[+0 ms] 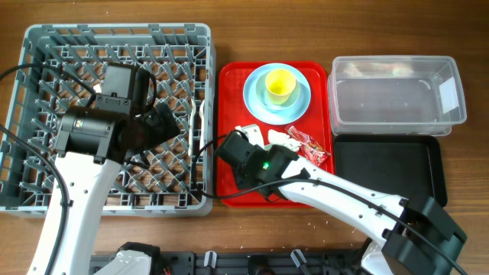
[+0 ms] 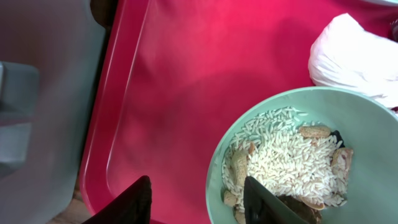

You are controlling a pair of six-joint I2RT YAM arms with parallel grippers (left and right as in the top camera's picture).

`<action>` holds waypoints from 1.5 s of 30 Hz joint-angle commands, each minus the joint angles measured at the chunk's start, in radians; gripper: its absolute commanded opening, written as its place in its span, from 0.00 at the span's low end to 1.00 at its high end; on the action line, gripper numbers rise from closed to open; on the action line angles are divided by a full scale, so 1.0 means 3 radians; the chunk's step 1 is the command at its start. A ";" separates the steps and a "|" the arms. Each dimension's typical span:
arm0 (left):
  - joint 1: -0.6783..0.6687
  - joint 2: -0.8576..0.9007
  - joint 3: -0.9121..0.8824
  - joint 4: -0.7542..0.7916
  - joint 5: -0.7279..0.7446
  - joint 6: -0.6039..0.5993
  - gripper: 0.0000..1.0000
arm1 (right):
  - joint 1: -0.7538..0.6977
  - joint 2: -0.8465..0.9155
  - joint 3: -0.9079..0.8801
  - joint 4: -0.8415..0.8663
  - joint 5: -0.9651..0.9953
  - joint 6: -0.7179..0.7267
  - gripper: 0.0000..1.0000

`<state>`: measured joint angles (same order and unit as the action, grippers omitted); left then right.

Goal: Sort waste into correct bins and load items into the dishwasher rack
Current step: 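Grasp the green bowl of rice with the right gripper, then tip the green bowl over the black tray to dump the rice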

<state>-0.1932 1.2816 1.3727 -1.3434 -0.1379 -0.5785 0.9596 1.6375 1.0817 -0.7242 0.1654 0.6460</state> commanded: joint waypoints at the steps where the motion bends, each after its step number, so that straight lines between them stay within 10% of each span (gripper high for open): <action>1: 0.0022 0.0014 0.0000 0.0000 -0.0069 -0.0009 1.00 | 0.0005 0.0034 -0.0041 0.0027 0.0070 -0.0047 0.41; 19: 0.0022 0.0014 0.0000 -0.0001 -0.0069 -0.0009 1.00 | 0.0005 0.0034 -0.0472 0.0427 -0.0037 0.0000 0.17; 34: 0.0022 0.0014 0.0000 -0.0001 -0.0069 -0.0009 1.00 | -0.0056 -0.0525 0.0354 -0.0556 -0.0051 -0.0401 0.04; 40: 0.0022 0.0014 0.0000 0.0000 -0.0069 -0.0009 1.00 | -0.1091 -0.1492 0.0463 -0.1776 0.0496 -0.0109 0.04; 45: 0.0022 0.0014 0.0000 0.0000 -0.0069 -0.0009 1.00 | -0.2252 -0.1619 0.0263 -0.1709 0.0220 -0.0244 0.04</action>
<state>-0.1932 1.2827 1.3727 -1.3457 -0.1387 -0.5785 0.4042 1.1625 1.1954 -1.2549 0.2642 0.5900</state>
